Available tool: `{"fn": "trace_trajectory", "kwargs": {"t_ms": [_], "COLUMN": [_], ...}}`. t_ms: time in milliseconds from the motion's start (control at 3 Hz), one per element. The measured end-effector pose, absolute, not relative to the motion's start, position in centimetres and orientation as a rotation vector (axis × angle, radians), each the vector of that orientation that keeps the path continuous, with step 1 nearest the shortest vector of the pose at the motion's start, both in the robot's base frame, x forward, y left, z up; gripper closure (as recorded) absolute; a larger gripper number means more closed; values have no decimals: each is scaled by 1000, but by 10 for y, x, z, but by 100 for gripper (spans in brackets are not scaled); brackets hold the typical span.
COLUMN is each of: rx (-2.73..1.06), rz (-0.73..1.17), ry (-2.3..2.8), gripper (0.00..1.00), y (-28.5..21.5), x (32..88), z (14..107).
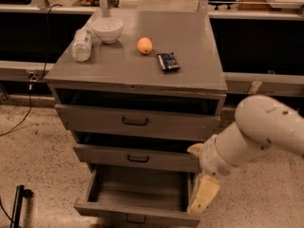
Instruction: Close bottom drawer
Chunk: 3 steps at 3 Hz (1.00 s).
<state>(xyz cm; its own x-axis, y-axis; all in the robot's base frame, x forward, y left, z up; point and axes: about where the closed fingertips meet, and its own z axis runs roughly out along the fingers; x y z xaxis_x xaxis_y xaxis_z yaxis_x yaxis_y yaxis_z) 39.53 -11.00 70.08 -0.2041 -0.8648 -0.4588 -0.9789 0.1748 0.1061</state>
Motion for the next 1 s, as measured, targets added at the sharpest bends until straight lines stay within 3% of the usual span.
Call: {"fn": "trace_trajectory", "kwargs": {"t_ms": [333,1000], "rx": [-1793,-1883], "rz": [547,608], "ry": [2074,2074], "gripper": [0,0], "y": [-98,-65], "x": [370,386], "z": [681,613]}}
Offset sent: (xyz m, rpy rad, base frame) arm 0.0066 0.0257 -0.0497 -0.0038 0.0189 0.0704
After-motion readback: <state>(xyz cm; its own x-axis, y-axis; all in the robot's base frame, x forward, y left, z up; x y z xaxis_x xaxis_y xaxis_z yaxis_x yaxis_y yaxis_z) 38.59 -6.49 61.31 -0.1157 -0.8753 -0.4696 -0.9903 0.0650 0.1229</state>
